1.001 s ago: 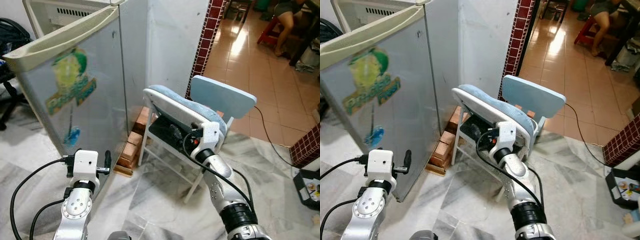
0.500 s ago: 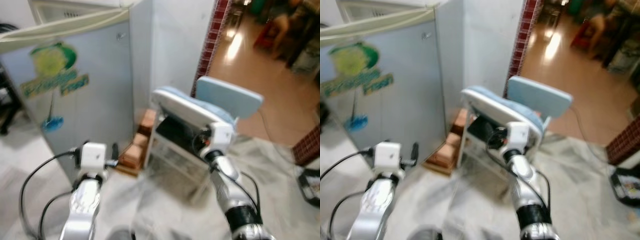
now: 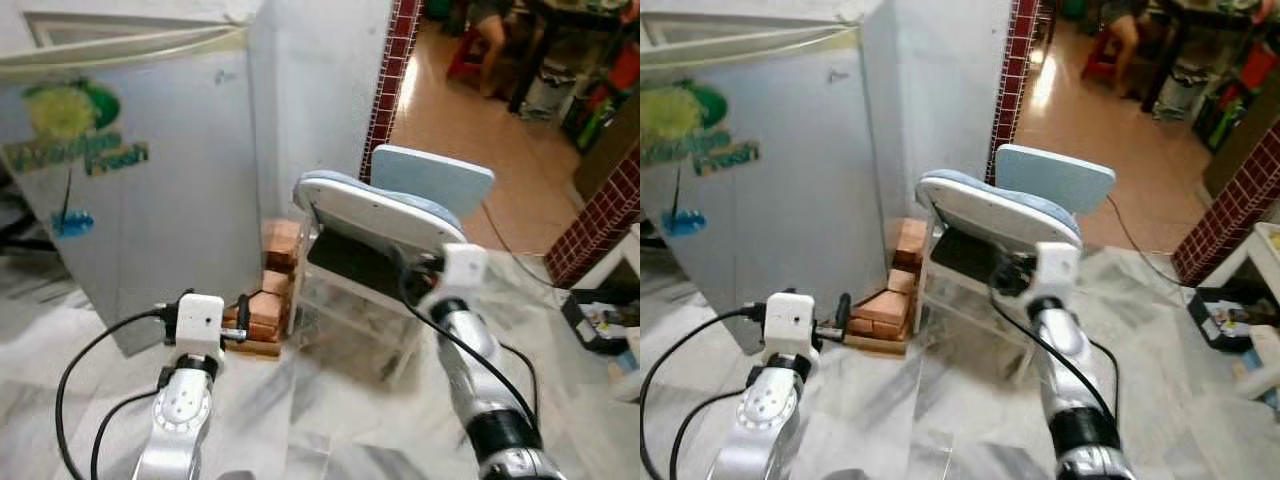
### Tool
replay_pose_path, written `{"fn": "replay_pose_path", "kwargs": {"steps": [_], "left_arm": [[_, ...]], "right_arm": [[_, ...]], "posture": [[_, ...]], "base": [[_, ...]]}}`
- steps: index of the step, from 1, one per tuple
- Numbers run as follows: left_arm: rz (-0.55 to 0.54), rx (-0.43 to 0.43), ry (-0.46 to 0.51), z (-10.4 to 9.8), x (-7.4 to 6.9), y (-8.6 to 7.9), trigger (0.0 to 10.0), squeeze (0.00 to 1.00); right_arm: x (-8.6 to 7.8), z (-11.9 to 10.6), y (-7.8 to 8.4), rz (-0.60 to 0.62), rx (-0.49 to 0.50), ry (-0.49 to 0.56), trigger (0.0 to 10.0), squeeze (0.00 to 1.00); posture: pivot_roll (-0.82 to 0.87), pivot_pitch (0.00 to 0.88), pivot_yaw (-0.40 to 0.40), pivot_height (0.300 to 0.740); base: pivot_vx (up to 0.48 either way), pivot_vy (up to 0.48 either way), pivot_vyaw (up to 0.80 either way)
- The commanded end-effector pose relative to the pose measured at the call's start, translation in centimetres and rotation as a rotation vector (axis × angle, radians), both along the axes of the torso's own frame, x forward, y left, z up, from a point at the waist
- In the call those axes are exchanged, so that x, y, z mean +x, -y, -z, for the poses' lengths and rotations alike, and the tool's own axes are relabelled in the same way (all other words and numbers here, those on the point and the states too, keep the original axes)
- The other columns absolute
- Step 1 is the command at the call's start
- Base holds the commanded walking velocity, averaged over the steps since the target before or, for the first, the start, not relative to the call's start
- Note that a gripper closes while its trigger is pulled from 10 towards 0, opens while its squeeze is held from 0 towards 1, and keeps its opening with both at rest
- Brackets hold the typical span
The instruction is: Restocking fridge
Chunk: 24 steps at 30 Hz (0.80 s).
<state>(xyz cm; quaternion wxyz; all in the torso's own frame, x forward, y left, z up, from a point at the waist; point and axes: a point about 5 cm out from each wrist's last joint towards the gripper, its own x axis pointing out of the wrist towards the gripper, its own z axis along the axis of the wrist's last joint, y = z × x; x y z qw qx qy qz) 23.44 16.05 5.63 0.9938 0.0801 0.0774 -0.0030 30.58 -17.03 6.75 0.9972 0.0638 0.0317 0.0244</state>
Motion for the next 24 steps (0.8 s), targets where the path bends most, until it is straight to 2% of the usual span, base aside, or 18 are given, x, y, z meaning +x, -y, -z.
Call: {"fn": "replay_pose_path", "kwargs": {"steps": [1,7,14,21,24], "left_arm": [[0.003,-0.001,0.03,-0.6,0.0,-0.7,10.0,0.0],[0.008,0.001,0.031,-0.6,-0.1,-1.0,10.0,0.0],[0.016,0.0,0.03,-0.6,-0.1,-0.8,10.0,0.0],[0.03,-0.009,0.025,-0.6,-0.2,-0.5,10.0,0.0],[0.032,-0.012,0.027,-0.6,-0.1,-0.4,10.0,0.0]], "right_arm": [[-0.1,-0.4,-0.5,-0.014,0.005,0.019,10.0,0.0],[-1.2,0.0,0.1,-0.013,-0.014,0.012,10.0,0.0],[-1.7,0.2,0.3,-0.009,-0.013,0.005,10.0,0.0],[-1.5,0.1,0.0,-0.015,-0.011,0.002,10.0,0.0],[-1.4,0.3,-0.1,-0.019,-0.031,-0.011,10.0,0.0]], "posture": [[0.09,0.0,-0.067,0.74],[0.09,0.0,-0.064,0.74],[0.08,0.0,-0.058,0.74],[0.09,0.0,-0.061,0.74],[0.09,0.0,-0.064,0.74]], "base": [[0.0,0.48,-0.8],[0.0,0.48,-0.8],[0.0,0.48,-0.8],[0.0,0.48,0.0],[0.0,0.48,-0.8]]}}
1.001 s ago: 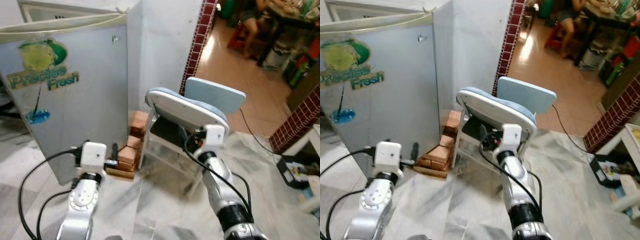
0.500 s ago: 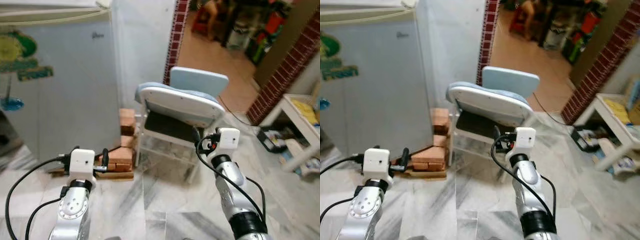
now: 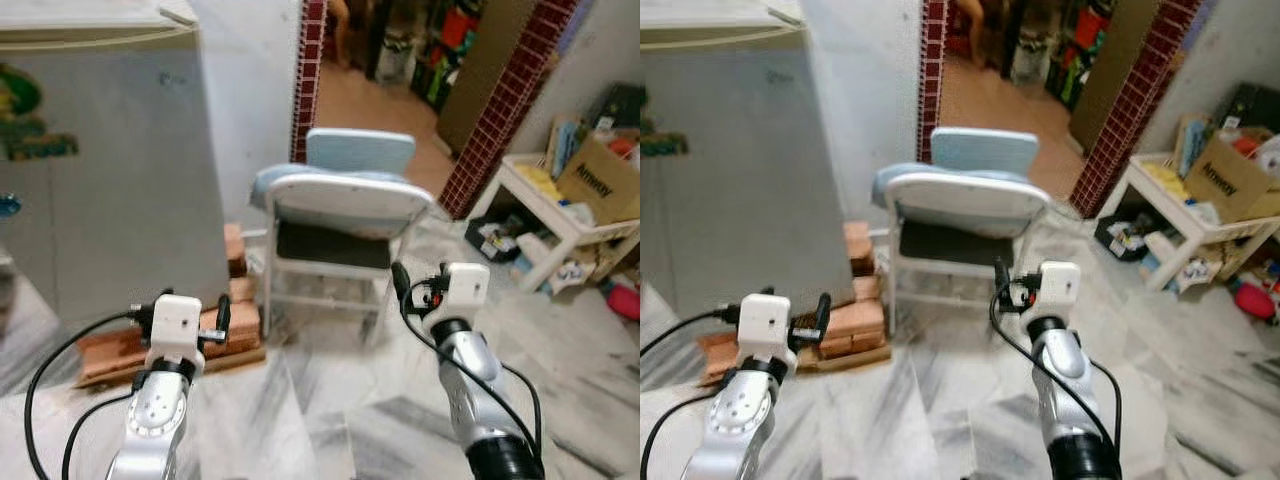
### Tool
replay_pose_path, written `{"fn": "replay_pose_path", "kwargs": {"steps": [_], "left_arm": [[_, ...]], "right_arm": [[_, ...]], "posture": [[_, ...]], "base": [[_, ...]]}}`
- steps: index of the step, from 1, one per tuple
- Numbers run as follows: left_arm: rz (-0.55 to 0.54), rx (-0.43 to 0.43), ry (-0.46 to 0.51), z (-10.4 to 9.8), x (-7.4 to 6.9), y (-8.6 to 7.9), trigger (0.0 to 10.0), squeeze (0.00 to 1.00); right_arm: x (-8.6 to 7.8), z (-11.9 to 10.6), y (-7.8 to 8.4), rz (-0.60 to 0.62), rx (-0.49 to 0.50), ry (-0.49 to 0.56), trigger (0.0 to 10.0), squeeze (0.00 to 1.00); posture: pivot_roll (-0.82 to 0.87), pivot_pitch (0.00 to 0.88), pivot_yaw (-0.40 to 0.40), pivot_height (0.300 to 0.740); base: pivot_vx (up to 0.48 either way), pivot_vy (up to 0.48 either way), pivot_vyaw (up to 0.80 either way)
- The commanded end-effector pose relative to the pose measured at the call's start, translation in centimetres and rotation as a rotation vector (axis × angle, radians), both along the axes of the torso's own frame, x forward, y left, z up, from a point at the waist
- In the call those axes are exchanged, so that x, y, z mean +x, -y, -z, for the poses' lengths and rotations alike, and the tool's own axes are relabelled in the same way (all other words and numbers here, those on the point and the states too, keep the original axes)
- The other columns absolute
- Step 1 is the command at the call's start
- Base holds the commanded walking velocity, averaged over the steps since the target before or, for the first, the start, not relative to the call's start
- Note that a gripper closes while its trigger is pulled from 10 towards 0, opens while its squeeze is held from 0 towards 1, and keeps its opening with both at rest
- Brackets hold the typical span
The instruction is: Restocking fridge
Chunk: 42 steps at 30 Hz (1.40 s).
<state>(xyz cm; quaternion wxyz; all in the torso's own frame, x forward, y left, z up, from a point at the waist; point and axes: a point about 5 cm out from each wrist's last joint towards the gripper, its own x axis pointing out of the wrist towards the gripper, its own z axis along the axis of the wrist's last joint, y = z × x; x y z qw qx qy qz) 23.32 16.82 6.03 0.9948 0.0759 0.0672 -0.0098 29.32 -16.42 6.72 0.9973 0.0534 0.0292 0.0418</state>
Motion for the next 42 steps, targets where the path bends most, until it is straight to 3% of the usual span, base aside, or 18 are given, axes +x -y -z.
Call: {"fn": "replay_pose_path", "kwargs": {"steps": [1,14,33,42], "left_arm": [[0.018,-0.006,0.006,-0.2,0.0,0.3,10.0,0.0],[0.038,-0.024,-0.019,0.3,-0.5,0.8,10.0,0.0],[0.118,-0.043,-0.001,0.0,-0.5,1.3,10.0,0.0],[0.124,-0.027,0.004,0.0,0.0,0.5,10.0,0.0]], "right_arm": [[-0.1,0.3,0.5,0.015,-0.011,-0.02,10.0,0.0],[0.0,0.4,0.2,0.002,-0.005,-0.027,10.0,0.0],[-0.2,0.4,0.8,0.031,-0.008,-0.03,10.0,0.0],[-1.1,-0.1,2.7,0.107,-0.023,-0.005,10.0,0.0]], "posture": [[0.09,0.0,-0.064,0.74],[0.09,0.0,-0.064,0.74],[0.08,0.0,-0.051,0.74],[0.06,0.0,-0.03,0.74]], "base": [[0.0,0.48,-0.8],[0.0,0.41,-0.8],[0.0,0.0,-0.8],[0.0,-0.059,-0.8]]}}
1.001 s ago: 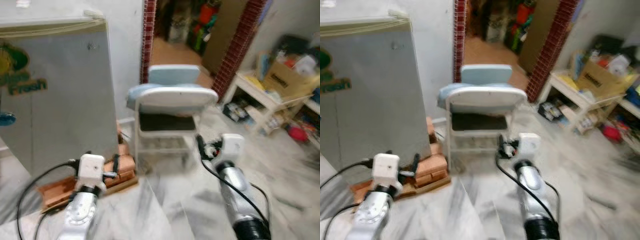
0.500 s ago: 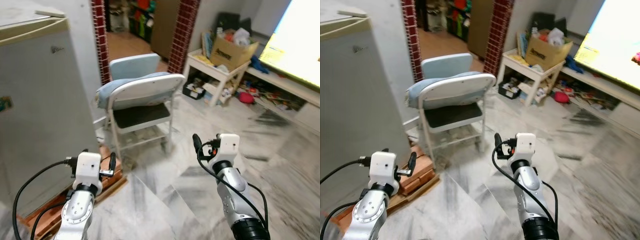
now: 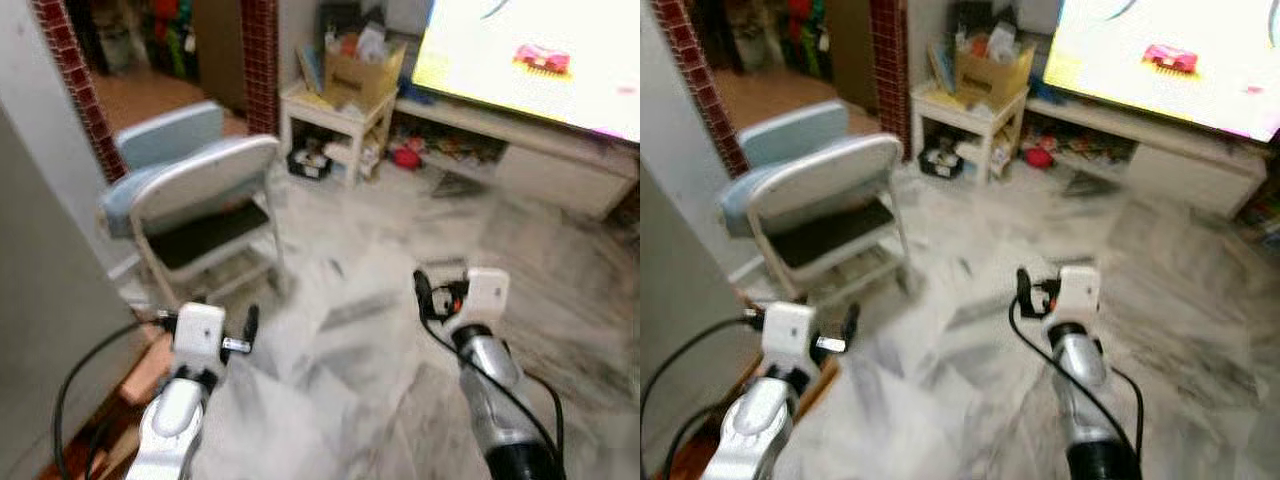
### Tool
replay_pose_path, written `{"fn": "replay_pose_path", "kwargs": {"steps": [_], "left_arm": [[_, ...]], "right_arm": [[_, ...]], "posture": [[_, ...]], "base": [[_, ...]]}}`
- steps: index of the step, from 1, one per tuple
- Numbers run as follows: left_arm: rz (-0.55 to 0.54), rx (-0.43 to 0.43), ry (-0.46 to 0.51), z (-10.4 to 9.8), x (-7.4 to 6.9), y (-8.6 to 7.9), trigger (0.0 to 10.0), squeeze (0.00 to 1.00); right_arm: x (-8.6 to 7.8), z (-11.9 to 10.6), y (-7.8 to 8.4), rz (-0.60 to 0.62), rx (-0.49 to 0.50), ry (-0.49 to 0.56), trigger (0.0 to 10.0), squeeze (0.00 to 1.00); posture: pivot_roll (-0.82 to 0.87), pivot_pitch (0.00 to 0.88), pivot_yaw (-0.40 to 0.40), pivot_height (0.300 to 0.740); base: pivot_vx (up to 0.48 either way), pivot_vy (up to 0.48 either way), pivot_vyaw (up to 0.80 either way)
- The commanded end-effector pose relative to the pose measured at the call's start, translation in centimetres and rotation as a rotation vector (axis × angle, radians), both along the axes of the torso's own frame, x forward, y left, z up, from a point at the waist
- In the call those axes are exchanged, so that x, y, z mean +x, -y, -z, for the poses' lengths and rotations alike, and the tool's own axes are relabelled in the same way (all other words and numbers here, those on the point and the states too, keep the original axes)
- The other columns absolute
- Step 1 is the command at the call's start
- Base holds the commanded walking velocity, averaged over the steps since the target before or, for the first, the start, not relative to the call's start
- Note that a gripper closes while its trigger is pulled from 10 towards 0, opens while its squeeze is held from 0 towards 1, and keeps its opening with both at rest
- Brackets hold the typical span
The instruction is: Restocking fridge
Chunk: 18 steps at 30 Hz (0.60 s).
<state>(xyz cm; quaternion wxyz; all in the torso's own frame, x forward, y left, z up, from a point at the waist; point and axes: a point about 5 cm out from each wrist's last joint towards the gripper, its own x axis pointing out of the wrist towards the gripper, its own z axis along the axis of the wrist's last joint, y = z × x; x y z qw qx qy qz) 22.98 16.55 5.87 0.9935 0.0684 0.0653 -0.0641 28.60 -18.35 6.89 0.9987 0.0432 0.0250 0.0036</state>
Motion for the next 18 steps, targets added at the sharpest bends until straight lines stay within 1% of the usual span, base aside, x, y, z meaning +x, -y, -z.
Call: {"fn": "replay_pose_path", "kwargs": {"steps": [1,5,13,14,17,18], "left_arm": [[0.017,-0.005,0.009,-0.1,0.3,0.2,10.0,0.0],[0.018,-0.002,0.013,-0.2,0.8,0.0,10.0,0.0],[0.02,-0.009,0.012,0.0,0.8,0.1,10.0,0.0],[0.014,-0.007,0.012,0.0,0.8,0.1,10.0,0.0],[-0.037,0.001,0.024,0.1,0.7,-0.2,10.0,0.0],[-0.058,0.002,0.016,0.2,0.8,-0.3,10.0,0.0]], "right_arm": [[-0.4,0.1,0.8,0.031,0.0,-0.01,10.0,0.0],[-1.1,0.2,1.4,0.051,-0.008,-0.014,10.0,0.0],[-1.6,0.1,1.1,0.044,-0.012,-0.019,10.0,0.0],[-1.6,0.0,1.1,0.04,-0.011,-0.018,10.0,0.0],[-1.7,0.3,0.9,0.027,-0.009,-0.032,10.0,0.0],[-1.8,0.5,0.9,0.024,-0.006,-0.038,10.0,0.0]], "posture": [[0.06,0.0,-0.03,0.74],[0.04,0.0,-0.026,0.74],[0.03,0.0,-0.032,0.74],[0.03,0.0,-0.035,0.74],[0.03,0.0,-0.04,0.74],[0.04,0.0,-0.041,0.74]], "base": [[0.0,-0.27,-0.8],[0.0,-0.273,-0.8],[0.0,-0.268,-0.8],[0.0,-0.251,-0.8],[0.0,0.0,-0.8],[0.0,0.0,0.0]]}}
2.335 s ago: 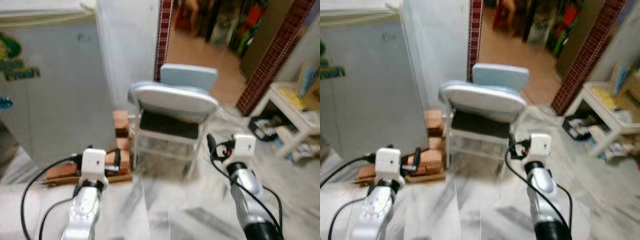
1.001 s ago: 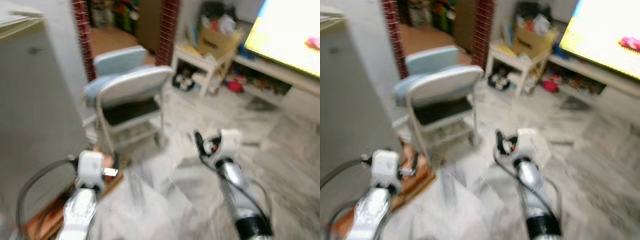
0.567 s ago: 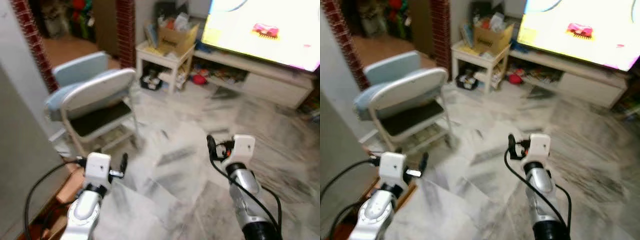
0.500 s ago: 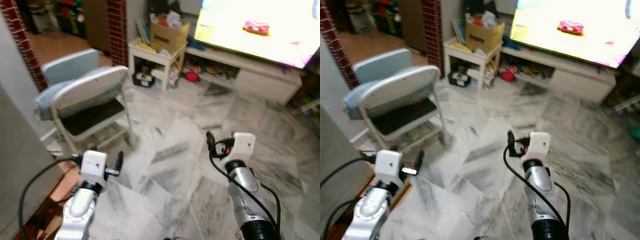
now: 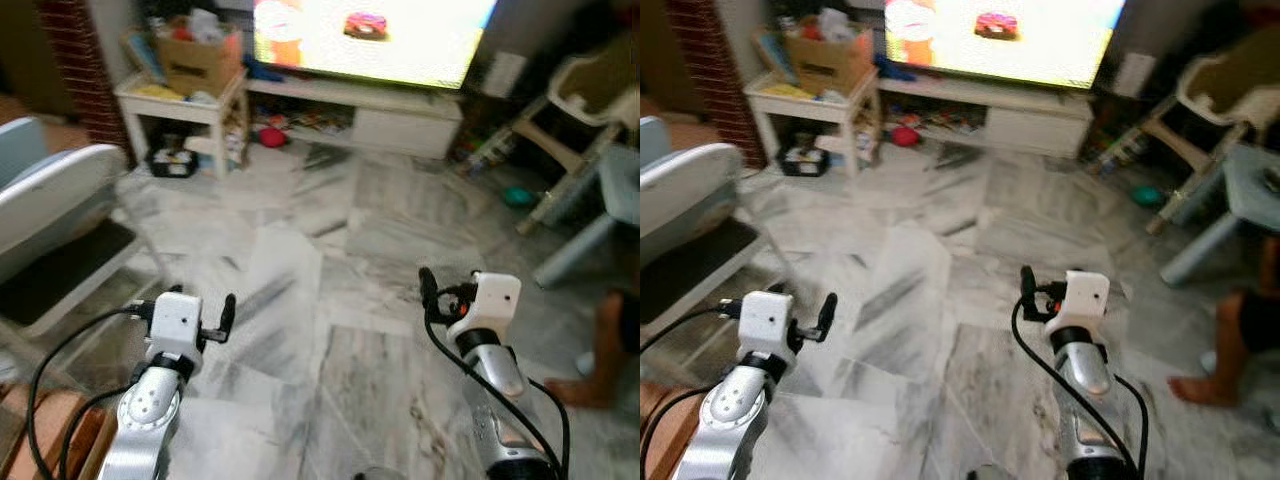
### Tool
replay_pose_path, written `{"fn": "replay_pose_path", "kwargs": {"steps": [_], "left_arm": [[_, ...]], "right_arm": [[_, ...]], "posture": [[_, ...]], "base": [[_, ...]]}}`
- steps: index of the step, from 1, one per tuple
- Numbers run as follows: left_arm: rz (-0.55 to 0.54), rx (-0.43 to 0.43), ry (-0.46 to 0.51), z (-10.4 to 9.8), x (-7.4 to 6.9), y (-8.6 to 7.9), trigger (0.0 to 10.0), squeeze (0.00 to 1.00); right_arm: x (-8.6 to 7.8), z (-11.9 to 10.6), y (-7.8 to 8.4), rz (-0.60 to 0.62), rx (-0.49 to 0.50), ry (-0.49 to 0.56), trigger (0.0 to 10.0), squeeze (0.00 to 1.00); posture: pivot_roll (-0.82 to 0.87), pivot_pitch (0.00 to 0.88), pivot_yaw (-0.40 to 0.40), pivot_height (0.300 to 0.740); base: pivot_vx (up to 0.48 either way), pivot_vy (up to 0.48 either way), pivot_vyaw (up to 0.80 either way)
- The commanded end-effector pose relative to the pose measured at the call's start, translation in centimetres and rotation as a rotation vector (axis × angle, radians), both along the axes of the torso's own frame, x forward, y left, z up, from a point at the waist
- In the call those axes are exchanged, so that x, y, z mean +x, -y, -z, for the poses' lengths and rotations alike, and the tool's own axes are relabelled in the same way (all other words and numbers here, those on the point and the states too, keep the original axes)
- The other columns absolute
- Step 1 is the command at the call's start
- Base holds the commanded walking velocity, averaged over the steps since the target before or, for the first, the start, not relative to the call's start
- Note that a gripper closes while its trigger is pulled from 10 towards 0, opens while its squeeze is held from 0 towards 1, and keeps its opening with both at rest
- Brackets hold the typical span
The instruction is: Restocking fridge
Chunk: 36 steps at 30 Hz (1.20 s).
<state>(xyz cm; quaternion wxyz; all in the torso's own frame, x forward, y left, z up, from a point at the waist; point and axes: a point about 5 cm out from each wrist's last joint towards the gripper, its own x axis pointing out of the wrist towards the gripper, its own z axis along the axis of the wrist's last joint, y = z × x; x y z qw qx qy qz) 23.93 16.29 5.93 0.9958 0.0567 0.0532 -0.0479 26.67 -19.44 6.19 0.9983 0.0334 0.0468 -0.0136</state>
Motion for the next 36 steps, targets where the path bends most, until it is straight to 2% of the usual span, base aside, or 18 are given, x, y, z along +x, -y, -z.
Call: {"fn": "replay_pose_path", "kwargs": {"steps": [1,9,36], "left_arm": [[-0.033,0.026,-0.013,0.29,-0.2,-0.57,10.0,0.0],[-0.045,0.016,-0.034,0.7,-0.57,-0.61,10.0,0.0],[-0.057,0.024,-0.04,0.78,-0.54,-0.74,10.0,0.0]], "right_arm": [[0.13,-0.2,-0.24,-0.01,0.015,0.006,10.0,0.0],[0.08,-0.32,-0.48,-0.017,0.015,-0.001,10.0,0.0],[0.71,-0.42,-0.41,-0.024,0.005,-0.01,10.0,0.0]], "posture": [[0.04,0.0,-0.041,0.74],[0.04,0.0,-0.044,0.74],[0.04,0.0,-0.054,0.74]], "base": [[0.0,0.0,0.0],[0.0,0.0,0.0],[0.0,0.0,0.0]]}}
